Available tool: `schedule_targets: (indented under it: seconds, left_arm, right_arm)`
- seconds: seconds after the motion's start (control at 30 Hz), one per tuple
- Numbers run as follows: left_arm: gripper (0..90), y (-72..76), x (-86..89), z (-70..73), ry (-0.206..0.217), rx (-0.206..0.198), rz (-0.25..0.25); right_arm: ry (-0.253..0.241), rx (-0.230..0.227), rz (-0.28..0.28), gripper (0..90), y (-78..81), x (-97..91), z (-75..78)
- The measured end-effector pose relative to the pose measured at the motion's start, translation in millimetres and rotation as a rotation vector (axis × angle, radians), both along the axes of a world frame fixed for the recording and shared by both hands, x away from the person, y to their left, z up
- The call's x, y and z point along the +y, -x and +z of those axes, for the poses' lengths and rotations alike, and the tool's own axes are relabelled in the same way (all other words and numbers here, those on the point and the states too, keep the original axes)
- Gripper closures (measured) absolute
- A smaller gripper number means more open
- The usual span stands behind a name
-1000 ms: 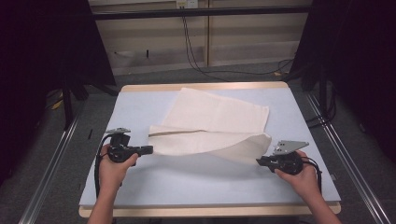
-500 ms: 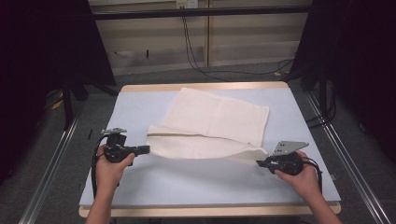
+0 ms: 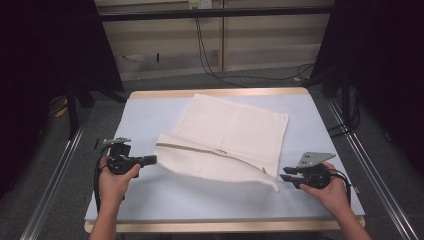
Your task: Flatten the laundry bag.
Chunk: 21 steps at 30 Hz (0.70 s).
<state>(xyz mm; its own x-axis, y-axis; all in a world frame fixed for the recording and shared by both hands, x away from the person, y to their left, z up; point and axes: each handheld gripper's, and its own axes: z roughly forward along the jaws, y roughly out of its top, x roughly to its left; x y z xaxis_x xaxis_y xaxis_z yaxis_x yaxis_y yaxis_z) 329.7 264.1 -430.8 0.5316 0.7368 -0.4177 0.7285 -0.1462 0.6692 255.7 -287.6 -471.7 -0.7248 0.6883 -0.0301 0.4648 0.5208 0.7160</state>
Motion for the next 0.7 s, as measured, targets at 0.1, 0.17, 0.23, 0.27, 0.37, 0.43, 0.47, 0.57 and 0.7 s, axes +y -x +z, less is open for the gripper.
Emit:
schedule_targets:
  seconds: [0.1,0.17,0.23,0.27,0.37,0.43,0.47,0.57,0.7]
  left_arm:
    - [89.6,0.8,1.8,-0.5,0.002,0.005,0.005]
    - [89.5,1.4,2.1,-0.8,0.001,0.006,0.008]
    - [89.6,2.1,2.0,-0.6,0.000,0.002,0.010]
    - [89.5,2.5,1.9,-0.5,-0.006,0.003,0.005]
    - [89.5,2.9,0.7,-1.6,-0.009,0.006,-0.001]
    - [89.5,2.9,0.2,-2.3,-0.010,0.010,-0.007]
    - [89.5,3.0,0.0,-2.4,-0.009,0.011,-0.007]
    - [89.5,4.0,-1.5,-3.1,-0.014,0.014,-0.010]
    - [89.5,4.7,-3.4,-4.2,-0.026,0.013,-0.014]
  right_arm:
    - [-0.024,-0.009,-0.035,66.6,-1.1,-3.6,1.1]
    - [-0.063,-0.005,-0.046,66.4,-2.6,-2.5,1.1]
    - [-0.070,-0.017,-0.053,63.8,-3.7,1.9,1.6]
    - [-0.076,-0.018,-0.053,62.0,-4.4,5.2,2.0]
    - [-0.096,-0.009,-0.035,58.1,-7.4,16.5,0.6]
    - [-0.078,0.000,-0.041,56.2,-10.0,22.3,-2.6]
    - [-0.079,0.004,-0.055,55.5,-11.2,24.0,-3.9]
    - [-0.083,0.023,-0.063,55.2,-13.9,26.2,-7.0]
    - [-0.052,0.026,-0.059,54.8,-14.0,30.6,-11.1]
